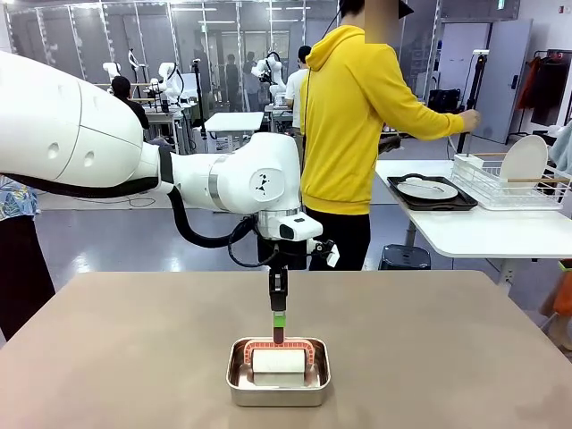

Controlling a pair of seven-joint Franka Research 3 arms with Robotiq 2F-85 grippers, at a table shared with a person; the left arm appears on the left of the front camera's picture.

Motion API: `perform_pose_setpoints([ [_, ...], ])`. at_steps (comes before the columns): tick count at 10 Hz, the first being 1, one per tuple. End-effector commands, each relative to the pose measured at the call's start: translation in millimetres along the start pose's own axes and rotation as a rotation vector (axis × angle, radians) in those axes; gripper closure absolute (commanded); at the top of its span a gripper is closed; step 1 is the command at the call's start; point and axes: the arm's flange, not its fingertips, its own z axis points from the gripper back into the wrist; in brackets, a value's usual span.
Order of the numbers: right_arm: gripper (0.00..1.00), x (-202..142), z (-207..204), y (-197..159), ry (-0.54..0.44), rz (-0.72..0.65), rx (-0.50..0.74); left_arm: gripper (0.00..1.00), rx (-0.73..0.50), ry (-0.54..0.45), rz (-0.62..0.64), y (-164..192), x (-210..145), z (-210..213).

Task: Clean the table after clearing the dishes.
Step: When the right (or left) Handle tray is removed, use the right hand (or left hand) to clean the right (or left) side of the table with the Lint Roller.

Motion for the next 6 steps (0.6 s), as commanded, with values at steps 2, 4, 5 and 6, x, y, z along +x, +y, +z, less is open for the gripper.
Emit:
perform_pose_setpoints([
  [2, 0.04, -5.1, -4.2, 4.5, 0.004, -0.003, -0.005, 1.0, -0.008, -0.015, 0.034, -12.2, -11.5, 8.2],
  [4, 0.04, -5.1, -4.2, 4.5, 0.004, -0.003, -0.005, 0.98, 0.001, -0.01, 0.066, -21.6, -13.7, 29.8],
  [5, 0.04, -5.1, -4.2, 4.5, 0.004, -0.003, -0.005, 1.0, 0.007, -0.026, 0.091, -29.5, -13.8, 47.4],
  [6, 0.04, -5.1, -4.2, 4.5, 0.004, -0.003, -0.005, 1.0, -0.004, -0.05, 0.137, -41.9, -15.8, 72.9],
])
